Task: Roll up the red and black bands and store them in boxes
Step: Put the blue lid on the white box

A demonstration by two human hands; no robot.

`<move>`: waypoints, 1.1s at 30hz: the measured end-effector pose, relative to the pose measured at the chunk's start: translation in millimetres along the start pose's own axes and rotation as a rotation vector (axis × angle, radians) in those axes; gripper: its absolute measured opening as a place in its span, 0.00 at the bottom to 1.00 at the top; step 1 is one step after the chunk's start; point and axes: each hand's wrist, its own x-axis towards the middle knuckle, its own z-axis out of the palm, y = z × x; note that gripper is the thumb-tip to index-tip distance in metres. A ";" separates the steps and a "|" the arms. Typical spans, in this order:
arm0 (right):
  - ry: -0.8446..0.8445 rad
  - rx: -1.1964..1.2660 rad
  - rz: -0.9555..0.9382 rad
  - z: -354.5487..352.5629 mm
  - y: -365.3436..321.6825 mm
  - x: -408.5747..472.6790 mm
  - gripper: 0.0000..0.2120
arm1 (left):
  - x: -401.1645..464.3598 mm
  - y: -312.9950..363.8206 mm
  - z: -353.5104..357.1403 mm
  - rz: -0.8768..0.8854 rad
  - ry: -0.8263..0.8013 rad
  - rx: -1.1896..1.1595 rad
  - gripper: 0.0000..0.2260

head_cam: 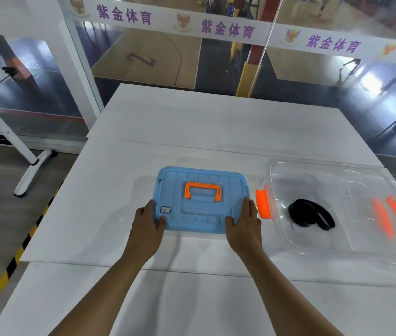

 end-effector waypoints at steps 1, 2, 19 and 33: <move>-0.005 0.005 -0.007 0.5 -0.3 -2.6 0.37 | -1.6 0.0 -1.1 -0.006 0.004 0.004 0.25; -0.009 0.010 -0.014 1.2 -0.6 -5.4 0.38 | -3.5 -0.5 -2.8 -0.012 0.007 0.007 0.25; 0.122 0.012 -0.244 -25.3 -16.7 -53.8 0.31 | -38.5 22.5 -16.6 0.231 0.060 0.362 0.20; 0.317 0.031 -0.290 -92.3 36.3 -124.5 0.29 | -126.0 93.0 20.4 0.536 0.070 0.448 0.14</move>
